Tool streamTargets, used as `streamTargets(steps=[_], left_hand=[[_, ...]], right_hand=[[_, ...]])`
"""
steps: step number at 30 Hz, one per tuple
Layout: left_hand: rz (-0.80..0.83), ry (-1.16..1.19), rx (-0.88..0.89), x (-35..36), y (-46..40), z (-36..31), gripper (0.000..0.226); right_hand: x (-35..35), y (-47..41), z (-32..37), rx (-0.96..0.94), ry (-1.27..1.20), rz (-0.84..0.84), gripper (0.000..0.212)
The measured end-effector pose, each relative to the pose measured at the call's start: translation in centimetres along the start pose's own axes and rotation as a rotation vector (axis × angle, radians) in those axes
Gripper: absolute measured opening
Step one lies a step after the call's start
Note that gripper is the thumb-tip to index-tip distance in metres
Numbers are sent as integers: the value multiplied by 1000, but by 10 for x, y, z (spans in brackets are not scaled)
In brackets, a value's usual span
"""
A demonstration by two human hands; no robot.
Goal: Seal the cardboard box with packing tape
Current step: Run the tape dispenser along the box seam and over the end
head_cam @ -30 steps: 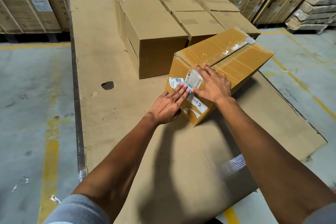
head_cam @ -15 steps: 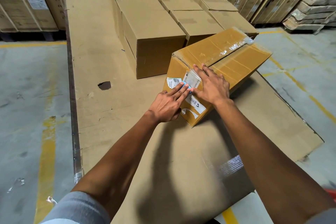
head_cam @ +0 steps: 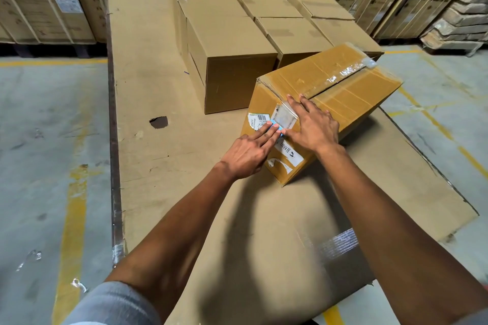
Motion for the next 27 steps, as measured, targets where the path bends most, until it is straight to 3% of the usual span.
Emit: streamTargets(steps=[17,22,25,27], left_hand=[[-1,166,-33,-12,0,-2,70],[156,246,7,17,15,-11,59],[328,103,-27,69,55,-13,72],[342,69,-66,84,66,-12,73]], right_hand=[[8,-2,-3,-59,-74,49,99],[7,0,-3,-25,-64,15,102],[9,-2,-4,-32,-75,3,104],[9,-5,-5,-36,-64,3,105]])
Point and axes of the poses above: each hand's wrist, its own y-axis away from the middle knuckle, its own x-axis out of the palm, z = x × y, the point moved 9 cm from there along -y, towards the middle knuckle, and after that the axes turned 10 degrees about y, right-handed, at the moved point
